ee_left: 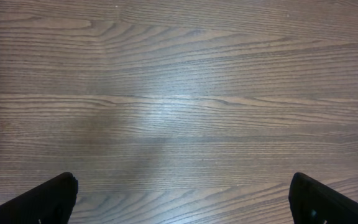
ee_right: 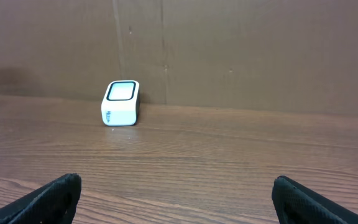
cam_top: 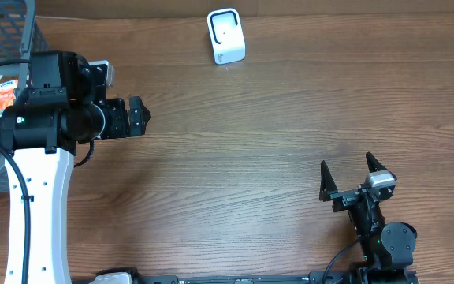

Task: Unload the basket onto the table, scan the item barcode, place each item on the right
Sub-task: 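Move the left gripper over the grey basket and reach into it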

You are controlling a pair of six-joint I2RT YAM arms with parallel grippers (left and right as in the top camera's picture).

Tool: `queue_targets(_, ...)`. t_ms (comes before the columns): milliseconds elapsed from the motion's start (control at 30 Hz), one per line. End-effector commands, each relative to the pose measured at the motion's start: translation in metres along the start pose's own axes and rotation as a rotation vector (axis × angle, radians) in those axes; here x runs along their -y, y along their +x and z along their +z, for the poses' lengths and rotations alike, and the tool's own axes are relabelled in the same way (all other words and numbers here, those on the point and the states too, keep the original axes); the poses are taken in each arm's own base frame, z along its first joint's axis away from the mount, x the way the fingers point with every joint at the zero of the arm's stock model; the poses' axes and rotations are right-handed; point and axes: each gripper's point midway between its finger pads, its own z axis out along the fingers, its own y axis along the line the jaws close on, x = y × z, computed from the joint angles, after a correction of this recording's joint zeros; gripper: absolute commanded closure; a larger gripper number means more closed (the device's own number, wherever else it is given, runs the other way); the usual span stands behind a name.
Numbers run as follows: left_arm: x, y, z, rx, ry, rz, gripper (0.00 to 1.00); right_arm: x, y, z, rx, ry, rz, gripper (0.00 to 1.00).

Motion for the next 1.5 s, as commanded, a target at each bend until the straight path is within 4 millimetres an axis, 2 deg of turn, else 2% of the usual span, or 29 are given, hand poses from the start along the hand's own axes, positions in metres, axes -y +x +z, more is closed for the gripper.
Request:
queue_targets(0, -0.001, -0.008, -0.005, 0.022, -0.008, -0.012, 0.0, 0.002, 0.003, 0.0, -0.001, 0.007, -0.001, 0.0)
queue_targets(833, -0.002, -0.01, -0.004, 0.03, -0.011, -0.032, 0.0, 0.002, 0.003, 0.0, -0.001, 0.007, -0.001, 0.0)
queue_targets(967, -0.014, -0.029, -0.016, 0.102, -0.025, -0.081, 0.01, 0.002, 0.003, 0.0, -0.001, 0.007, -0.001, 0.0)
queue_targets(1067, -0.024, -0.053, -0.045, 0.192, -0.045, -0.101, 0.02, 0.002, 0.003, 0.0, -0.001, 0.007, -0.001, 0.0)
queue_targets(1200, -0.03, -0.079, -0.076, 0.221, -0.073, -0.11, 0.02, 0.002, 0.003, 0.0, -0.001, 0.007, -0.001, 0.0)
queue_targets(1233, -0.044, -0.094, -0.088, 0.228, -0.138, -0.128, 0.01, 0.002, 0.003, 0.0, -0.001, 0.007, -0.001, 0.0)
queue_targets(1300, -0.056, -0.103, -0.093, 0.225, -0.186, -0.144, 0.0, 0.002, 0.003, 0.0, -0.001, 0.007, -0.001, 0.0)
queue_targets(1467, -0.108, -0.132, -0.088, 0.246, -0.25, -0.233, 0.0, 0.002, 0.003, 0.0, -0.001, 0.007, -0.001, 0.0)
